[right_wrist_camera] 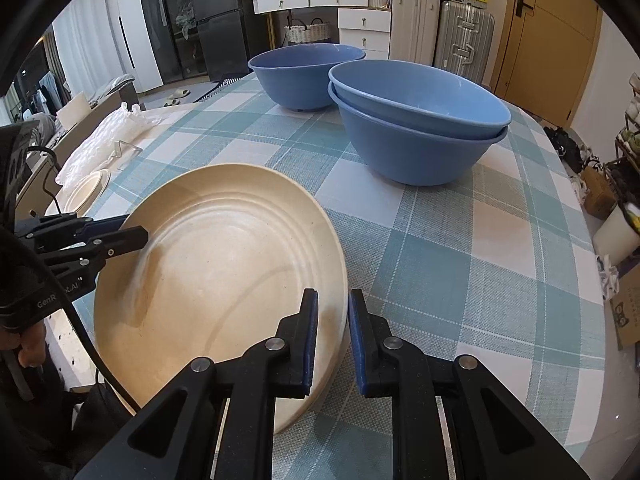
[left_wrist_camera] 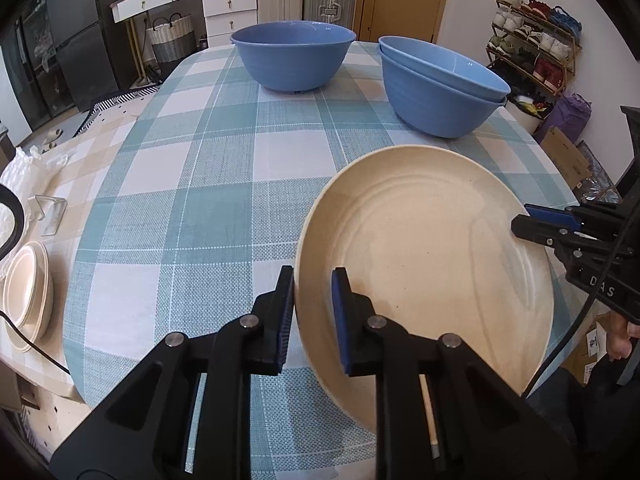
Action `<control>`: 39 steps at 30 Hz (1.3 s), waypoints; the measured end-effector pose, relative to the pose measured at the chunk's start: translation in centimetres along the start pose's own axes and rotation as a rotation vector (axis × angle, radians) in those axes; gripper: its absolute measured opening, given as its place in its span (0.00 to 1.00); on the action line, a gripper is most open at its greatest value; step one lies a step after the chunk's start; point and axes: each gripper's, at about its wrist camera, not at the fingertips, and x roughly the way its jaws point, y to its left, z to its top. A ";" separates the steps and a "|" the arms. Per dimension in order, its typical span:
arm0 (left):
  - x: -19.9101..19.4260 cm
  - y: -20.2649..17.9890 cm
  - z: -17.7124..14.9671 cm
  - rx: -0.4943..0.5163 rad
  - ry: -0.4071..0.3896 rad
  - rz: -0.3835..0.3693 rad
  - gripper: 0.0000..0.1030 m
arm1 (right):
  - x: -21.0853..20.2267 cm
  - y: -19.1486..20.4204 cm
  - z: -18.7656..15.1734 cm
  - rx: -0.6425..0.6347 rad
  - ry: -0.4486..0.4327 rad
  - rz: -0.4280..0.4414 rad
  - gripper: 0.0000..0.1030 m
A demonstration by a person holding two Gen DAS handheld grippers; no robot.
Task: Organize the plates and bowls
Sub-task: 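Lower the cream plate onto the plate stack and open both grippers, then move both grippers toward the single blue bowl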
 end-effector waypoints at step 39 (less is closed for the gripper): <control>-6.0 -1.9 2.7 0.021 -0.118 -0.031 0.72 | -6.6 -2.7 -0.3 0.094 -0.164 0.092 0.74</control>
